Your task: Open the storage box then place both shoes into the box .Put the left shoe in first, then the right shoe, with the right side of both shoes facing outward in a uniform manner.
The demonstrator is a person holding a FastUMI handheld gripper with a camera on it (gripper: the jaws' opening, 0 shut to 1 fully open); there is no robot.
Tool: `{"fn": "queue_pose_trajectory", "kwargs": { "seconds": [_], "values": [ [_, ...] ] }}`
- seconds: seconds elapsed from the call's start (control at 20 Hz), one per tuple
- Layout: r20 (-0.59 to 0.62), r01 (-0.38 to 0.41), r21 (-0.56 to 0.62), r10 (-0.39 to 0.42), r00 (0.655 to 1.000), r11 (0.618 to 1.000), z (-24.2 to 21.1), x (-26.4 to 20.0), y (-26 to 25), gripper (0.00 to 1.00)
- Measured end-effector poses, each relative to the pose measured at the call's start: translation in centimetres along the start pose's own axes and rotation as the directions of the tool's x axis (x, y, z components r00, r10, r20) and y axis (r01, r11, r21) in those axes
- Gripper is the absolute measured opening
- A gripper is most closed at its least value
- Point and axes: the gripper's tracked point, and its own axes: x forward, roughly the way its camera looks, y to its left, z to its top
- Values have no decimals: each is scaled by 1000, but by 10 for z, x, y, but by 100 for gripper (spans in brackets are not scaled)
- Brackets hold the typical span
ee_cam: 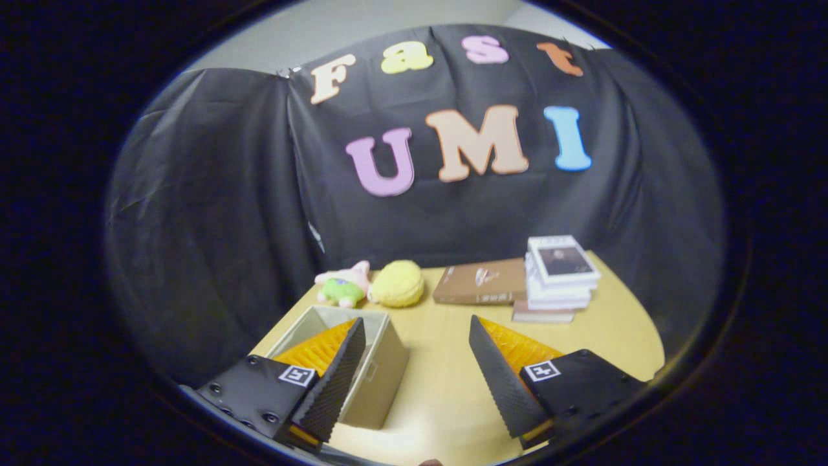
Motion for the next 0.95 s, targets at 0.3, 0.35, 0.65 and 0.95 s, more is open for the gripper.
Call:
{"fn": "queue_pose_trajectory", "kwargs": {
  "seconds": [0.3, 0.35, 0.65, 0.95],
  "values": [
    [322, 60, -25, -49, 945, 998, 69, -51, -36, 100],
    [346, 81, -32, -65, 936, 996, 73, -57, -43, 100],
    [398, 166, -53, -131, 908, 985, 75, -91, -66, 100],
    [370, 192, -19, -172, 913, 981, 55, -103, -89, 100]
  ]
}}
